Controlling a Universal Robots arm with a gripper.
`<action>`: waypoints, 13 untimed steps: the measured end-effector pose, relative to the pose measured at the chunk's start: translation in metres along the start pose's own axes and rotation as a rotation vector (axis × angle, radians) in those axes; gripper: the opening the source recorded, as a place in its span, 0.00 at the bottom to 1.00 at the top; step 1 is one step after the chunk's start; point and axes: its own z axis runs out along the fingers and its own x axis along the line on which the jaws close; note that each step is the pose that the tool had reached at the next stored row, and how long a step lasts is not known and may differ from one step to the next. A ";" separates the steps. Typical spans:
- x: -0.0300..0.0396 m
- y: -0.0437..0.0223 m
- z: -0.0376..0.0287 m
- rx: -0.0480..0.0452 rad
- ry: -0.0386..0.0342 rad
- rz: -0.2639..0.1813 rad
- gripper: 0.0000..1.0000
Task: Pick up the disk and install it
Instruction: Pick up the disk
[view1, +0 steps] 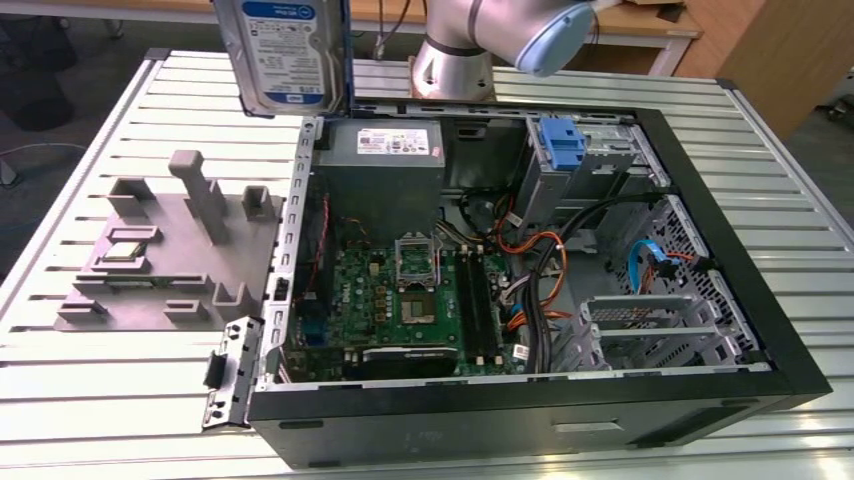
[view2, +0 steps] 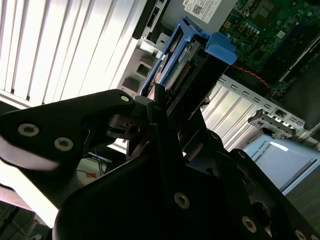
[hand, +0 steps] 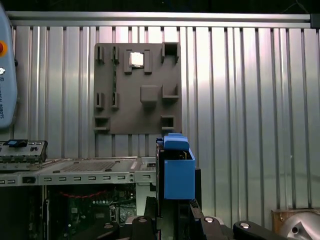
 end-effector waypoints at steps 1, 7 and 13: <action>-0.0001 -0.0025 -0.0001 0.0000 0.0000 0.000 0.35; -0.0005 -0.0174 -0.0004 0.0001 0.0000 0.000 0.35; -0.0008 -0.0314 -0.0007 0.0000 0.0000 0.000 0.35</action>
